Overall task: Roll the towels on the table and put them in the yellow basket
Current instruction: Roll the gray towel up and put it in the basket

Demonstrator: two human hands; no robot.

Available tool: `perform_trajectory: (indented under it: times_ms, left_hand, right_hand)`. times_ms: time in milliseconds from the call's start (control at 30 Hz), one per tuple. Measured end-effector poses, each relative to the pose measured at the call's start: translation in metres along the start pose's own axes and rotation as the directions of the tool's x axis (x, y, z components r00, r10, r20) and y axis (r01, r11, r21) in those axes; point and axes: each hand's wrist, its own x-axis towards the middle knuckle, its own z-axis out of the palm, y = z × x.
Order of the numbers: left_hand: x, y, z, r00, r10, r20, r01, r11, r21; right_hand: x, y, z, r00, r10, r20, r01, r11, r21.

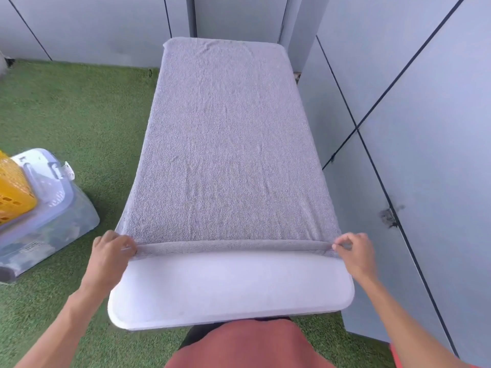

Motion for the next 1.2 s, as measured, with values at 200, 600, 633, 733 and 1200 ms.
perform_trajectory:
  times_ms: [200,600,633,733,1200]
  left_hand:
    - [-0.054,0.003,0.038,0.973,0.212,-0.094,-0.186,0.955,0.232]
    - [-0.015,0.000,0.009,0.985,0.088,0.150,-0.116,0.974,0.193]
    - [-0.014,-0.003,0.008,0.977,0.053,0.207,-0.088,0.982,0.165]
    - [-0.005,-0.007,-0.002,0.935,-0.039,0.353,0.058,0.997,-0.043]
    - [-0.050,0.004,0.033,0.962,0.261,-0.083,-0.228,0.931,0.285]
  right_hand:
    - [-0.046,0.010,0.035,0.946,-0.323,-0.029,0.287,0.876,-0.387]
    - [-0.006,0.012,0.001,0.926,-0.159,0.341,0.287,0.885,-0.366]
    - [-0.004,0.012,-0.007,0.898,-0.115,0.425,0.276,0.899,-0.340]
    - [0.003,0.007,-0.019,0.887,-0.037,0.461,0.116,0.983,-0.144]
    - [-0.041,0.003,0.029,0.943,-0.331,0.015,0.306,0.853,-0.423]
